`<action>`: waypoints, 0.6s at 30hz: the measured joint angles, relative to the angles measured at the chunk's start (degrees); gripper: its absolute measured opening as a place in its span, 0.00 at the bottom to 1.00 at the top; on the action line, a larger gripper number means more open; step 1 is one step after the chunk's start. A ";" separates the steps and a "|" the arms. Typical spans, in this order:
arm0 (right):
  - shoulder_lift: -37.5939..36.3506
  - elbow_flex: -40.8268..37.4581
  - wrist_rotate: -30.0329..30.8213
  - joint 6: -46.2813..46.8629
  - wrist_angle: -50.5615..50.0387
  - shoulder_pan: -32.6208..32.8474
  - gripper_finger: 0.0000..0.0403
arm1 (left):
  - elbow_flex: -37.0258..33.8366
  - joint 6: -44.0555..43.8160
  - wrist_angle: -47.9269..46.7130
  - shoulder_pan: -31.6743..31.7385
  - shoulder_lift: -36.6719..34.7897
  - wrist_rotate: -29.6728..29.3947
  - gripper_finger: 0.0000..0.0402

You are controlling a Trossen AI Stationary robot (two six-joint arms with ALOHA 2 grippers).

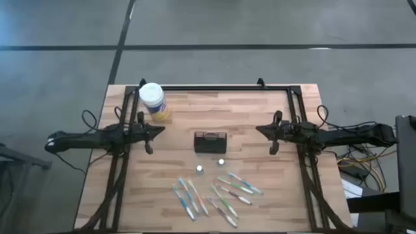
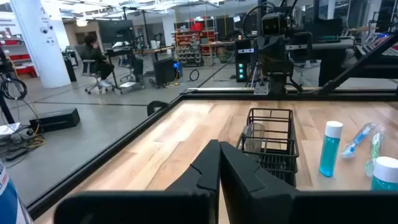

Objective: Pick & Place toothbrushing station
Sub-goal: Put the left blue mouthwash into the wire organizer

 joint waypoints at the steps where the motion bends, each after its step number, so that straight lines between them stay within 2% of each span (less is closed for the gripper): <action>1: -0.02 0.00 0.00 -0.08 0.00 0.00 0.02 | 0.00 -0.03 0.03 0.00 0.00 0.00 0.02; 4: -0.02 0.00 -0.15 -0.14 -0.03 -0.01 0.02 | 0.00 1.48 0.12 0.00 0.00 -0.22 0.02; 8: -0.02 0.00 -3.69 -0.14 -0.04 0.00 0.02 | 0.00 6.11 0.23 0.00 0.00 -0.22 0.02; 18: -0.02 0.00 -3.98 -1.61 -0.04 0.00 0.02 | 0.00 2.98 0.87 0.00 0.00 -0.25 0.02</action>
